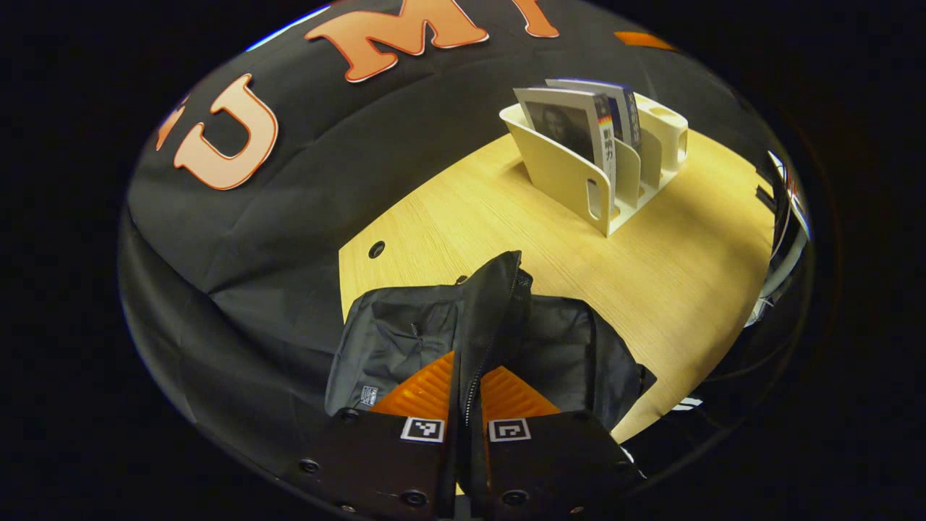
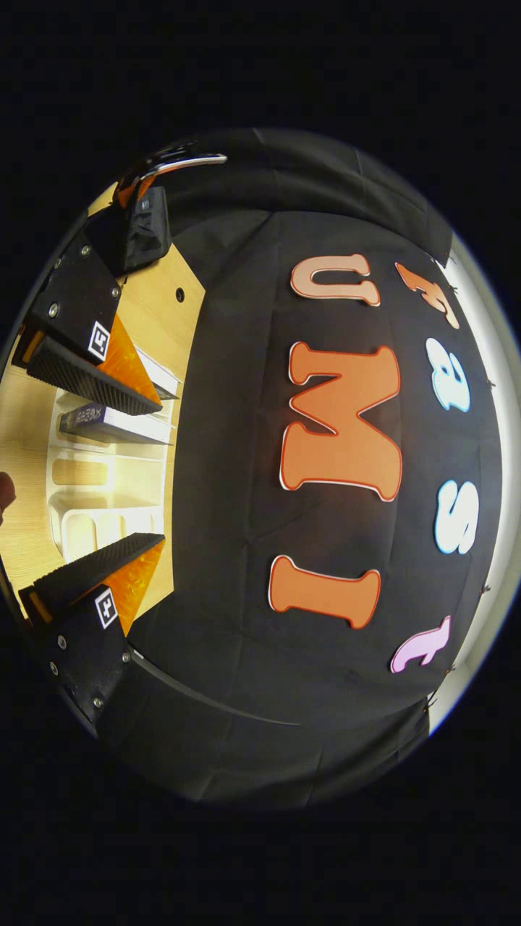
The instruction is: Open the schoolbag, grab two books from the bookshelf and put them into the schoolbag.
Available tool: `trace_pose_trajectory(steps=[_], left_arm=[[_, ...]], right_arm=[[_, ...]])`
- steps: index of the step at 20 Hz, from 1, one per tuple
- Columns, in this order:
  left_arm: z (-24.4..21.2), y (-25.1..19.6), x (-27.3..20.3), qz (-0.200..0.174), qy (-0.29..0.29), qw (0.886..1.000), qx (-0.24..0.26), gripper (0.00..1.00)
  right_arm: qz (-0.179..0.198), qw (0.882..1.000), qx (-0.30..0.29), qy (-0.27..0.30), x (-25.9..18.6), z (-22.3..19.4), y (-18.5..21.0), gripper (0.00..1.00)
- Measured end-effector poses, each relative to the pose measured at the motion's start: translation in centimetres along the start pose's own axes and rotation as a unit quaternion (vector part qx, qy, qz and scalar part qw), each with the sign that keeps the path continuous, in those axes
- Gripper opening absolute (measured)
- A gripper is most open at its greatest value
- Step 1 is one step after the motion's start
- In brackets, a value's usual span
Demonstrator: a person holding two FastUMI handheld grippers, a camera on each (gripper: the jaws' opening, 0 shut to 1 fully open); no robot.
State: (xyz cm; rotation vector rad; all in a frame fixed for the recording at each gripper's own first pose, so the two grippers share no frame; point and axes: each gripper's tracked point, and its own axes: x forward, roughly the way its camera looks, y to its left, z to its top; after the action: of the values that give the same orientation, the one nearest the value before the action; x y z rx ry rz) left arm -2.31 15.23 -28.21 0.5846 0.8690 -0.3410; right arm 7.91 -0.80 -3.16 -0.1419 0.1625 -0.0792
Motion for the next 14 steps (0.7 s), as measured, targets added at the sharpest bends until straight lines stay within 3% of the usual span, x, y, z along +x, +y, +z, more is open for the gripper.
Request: trace_pose_trajectory(steps=[6, 11, 14], left_arm=[[1.4, 2.7, -0.9, -0.097, -0.025, 0.995, -0.006, 0.08], [2.0, 4.5, -2.0, -0.18, -0.026, 0.983, -0.035, 0.08], [2.1, 6.1, -2.0, -0.204, -0.019, 0.977, -0.053, 0.06]], right_arm=[[0.0, 0.999, -0.026, 0.032, 0.6, 0.8, 4.5, 0.98], [0.006, 0.995, -0.043, 0.094, 1.9, 0.4, 7.9, 0.98], [0.012, 0.989, -0.051, 0.137, 3.1, 0.2, 9.5, 0.98]])
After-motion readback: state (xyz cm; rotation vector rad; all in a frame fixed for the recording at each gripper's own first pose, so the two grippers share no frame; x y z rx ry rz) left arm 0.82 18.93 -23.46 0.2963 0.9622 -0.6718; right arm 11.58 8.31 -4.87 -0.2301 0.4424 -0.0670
